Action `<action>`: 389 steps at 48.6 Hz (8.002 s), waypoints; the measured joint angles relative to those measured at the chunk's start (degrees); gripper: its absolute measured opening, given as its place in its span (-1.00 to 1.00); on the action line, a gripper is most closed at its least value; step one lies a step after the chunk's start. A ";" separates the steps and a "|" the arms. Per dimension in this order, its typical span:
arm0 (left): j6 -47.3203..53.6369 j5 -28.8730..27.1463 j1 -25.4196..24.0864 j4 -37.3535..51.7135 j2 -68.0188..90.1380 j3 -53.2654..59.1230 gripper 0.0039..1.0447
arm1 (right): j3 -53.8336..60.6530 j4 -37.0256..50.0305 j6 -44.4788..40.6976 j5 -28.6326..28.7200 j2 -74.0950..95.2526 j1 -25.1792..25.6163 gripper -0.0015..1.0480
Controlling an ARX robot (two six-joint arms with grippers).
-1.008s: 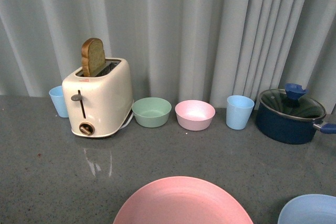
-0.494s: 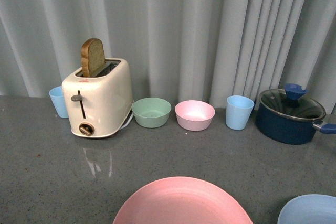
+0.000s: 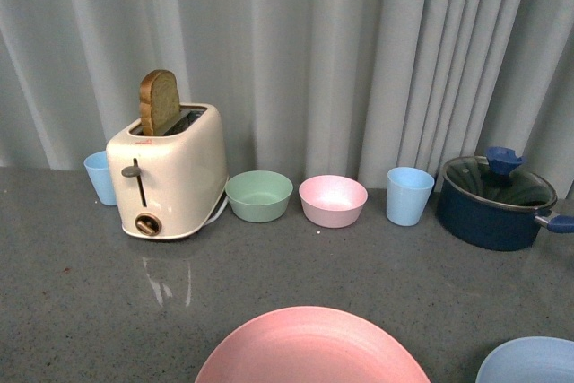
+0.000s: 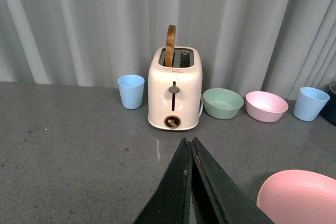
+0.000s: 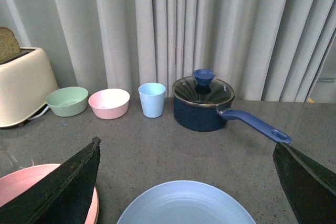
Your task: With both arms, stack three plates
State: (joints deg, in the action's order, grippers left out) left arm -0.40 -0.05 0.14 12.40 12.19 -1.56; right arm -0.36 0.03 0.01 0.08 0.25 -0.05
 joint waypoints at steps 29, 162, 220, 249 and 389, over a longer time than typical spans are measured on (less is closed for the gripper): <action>0.02 0.04 0.00 -12.33 -11.96 -0.02 -0.57 | 0.00 0.00 0.00 0.00 0.00 0.00 0.86; 0.15 0.04 0.00 -12.37 -12.00 -0.02 0.87 | -36.24 17.88 -6.10 8.41 114.84 22.45 -0.06; 0.15 0.07 0.00 -12.37 -12.00 -0.02 0.87 | -31.63 21.33 9.01 26.32 88.35 1.01 -0.94; 0.15 0.04 0.00 -12.37 -12.00 -0.02 0.87 | -34.34 24.33 13.22 21.42 103.89 -10.95 -0.94; 0.17 0.04 0.00 -12.37 -12.07 -0.02 0.87 | 0.02 22.47 0.07 -0.04 22.23 -0.04 -0.94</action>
State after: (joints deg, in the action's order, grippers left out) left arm -0.23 -0.01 0.14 0.03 0.12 -1.58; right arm -0.34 22.50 0.08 0.03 22.48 -0.10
